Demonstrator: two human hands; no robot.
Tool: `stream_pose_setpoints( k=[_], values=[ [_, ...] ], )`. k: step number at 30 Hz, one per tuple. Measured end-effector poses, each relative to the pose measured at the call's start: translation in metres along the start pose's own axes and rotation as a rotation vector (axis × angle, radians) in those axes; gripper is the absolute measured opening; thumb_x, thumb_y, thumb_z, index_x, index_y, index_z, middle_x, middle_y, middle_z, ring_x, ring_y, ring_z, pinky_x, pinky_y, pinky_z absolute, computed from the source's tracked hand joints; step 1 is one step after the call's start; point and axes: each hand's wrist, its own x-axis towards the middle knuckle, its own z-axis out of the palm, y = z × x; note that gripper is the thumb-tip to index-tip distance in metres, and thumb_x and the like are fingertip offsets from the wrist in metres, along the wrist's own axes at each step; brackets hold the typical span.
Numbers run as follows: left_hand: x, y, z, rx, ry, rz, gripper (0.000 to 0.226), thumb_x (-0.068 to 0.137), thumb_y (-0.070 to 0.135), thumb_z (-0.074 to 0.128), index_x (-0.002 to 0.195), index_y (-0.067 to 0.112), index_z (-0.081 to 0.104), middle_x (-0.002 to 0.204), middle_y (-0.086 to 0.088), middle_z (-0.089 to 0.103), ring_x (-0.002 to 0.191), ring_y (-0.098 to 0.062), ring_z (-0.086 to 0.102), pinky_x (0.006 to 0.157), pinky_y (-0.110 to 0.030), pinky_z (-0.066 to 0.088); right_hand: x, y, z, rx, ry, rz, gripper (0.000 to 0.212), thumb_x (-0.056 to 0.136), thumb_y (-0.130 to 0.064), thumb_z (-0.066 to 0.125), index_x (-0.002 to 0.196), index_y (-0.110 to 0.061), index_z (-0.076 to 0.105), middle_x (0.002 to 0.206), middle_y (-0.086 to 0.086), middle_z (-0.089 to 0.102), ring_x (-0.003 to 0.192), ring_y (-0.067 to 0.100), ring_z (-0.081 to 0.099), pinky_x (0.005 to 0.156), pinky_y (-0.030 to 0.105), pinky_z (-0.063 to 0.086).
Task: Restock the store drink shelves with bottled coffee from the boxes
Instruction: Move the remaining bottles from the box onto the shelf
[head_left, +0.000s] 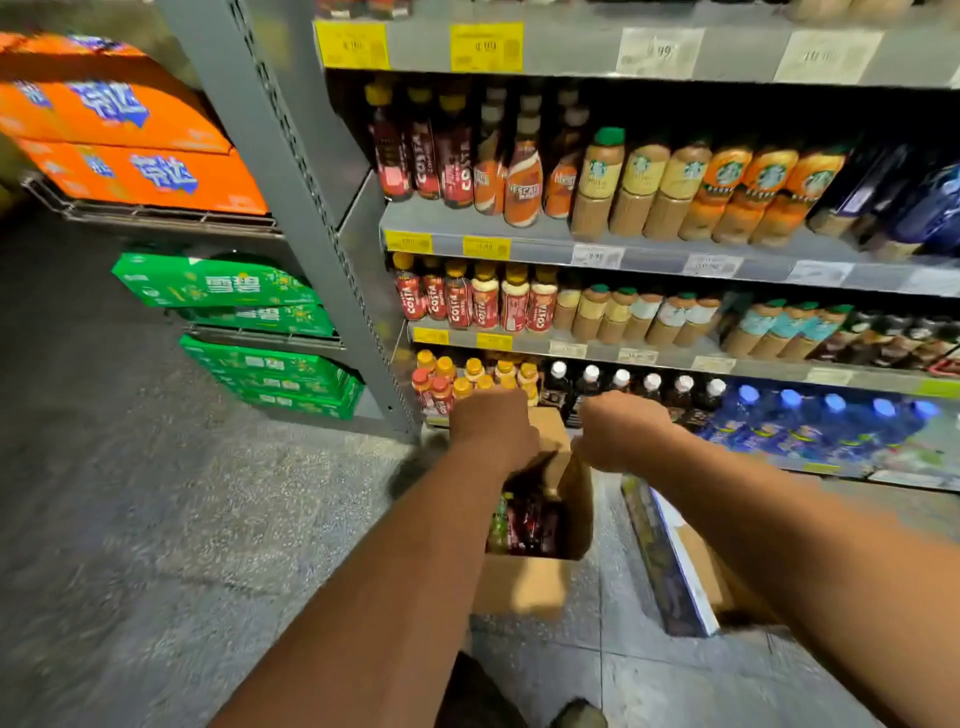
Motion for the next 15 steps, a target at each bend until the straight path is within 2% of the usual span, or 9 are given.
stream_pose_setpoints(
  k=[4, 8, 10, 12, 15],
  values=[
    [0.007, -0.015, 0.04, -0.029, -0.077, -0.031, 0.026, 0.092, 0.025, 0.049, 0.114, 0.014, 0.058, 0.111, -0.008, 0.06, 0.101, -0.028, 0.058, 0.071, -0.033, 0.04, 0.019, -0.002, 0.042, 0.052, -0.083, 0.008, 0.03, 0.09, -0.036, 0.048, 0.11, -0.018, 0.06, 0.111, 0.003, 0.062, 0.101, 0.024, 0.061, 0.073, 0.032, 0.047],
    [0.017, -0.028, 0.084, -0.031, -0.144, -0.005, 0.019, 0.092, 0.028, 0.049, 0.105, 0.015, 0.056, 0.103, -0.007, 0.06, 0.094, -0.027, 0.058, 0.068, -0.033, 0.04, 0.041, -0.004, 0.081, 0.064, -0.18, 0.01, 0.026, 0.084, -0.033, 0.047, 0.099, -0.019, 0.063, 0.095, 0.002, 0.065, 0.084, 0.023, 0.062, 0.063, 0.029, 0.045],
    [0.028, -0.036, 0.106, -0.041, -0.169, 0.018, 0.014, 0.092, 0.029, 0.049, 0.097, 0.017, 0.054, 0.104, -0.007, 0.059, 0.096, -0.027, 0.058, 0.069, -0.035, 0.042, 0.057, -0.006, 0.097, 0.075, -0.204, 0.052, 0.024, 0.084, -0.032, 0.049, 0.1, -0.018, 0.06, 0.092, 0.002, 0.062, 0.083, 0.024, 0.06, 0.064, 0.029, 0.046],
    [0.041, -0.043, 0.127, -0.058, -0.208, 0.03, 0.013, 0.093, 0.031, 0.049, 0.095, 0.018, 0.052, 0.105, -0.007, 0.059, 0.096, -0.026, 0.057, 0.069, -0.035, 0.042, 0.073, -0.01, 0.112, 0.096, -0.252, 0.06, 0.022, 0.087, -0.03, 0.048, 0.102, -0.017, 0.057, 0.097, 0.006, 0.061, 0.093, 0.029, 0.061, 0.073, 0.032, 0.051],
    [0.06, -0.053, 0.161, -0.085, -0.292, 0.003, 0.015, 0.092, 0.031, 0.051, 0.098, 0.018, 0.056, 0.106, -0.006, 0.06, 0.098, -0.028, 0.058, 0.073, -0.034, 0.042, 0.095, -0.017, 0.143, 0.157, -0.324, 0.099, 0.036, 0.09, -0.032, 0.048, 0.118, -0.013, 0.059, 0.12, 0.013, 0.062, 0.109, 0.032, 0.059, 0.085, 0.034, 0.049]
  ],
)
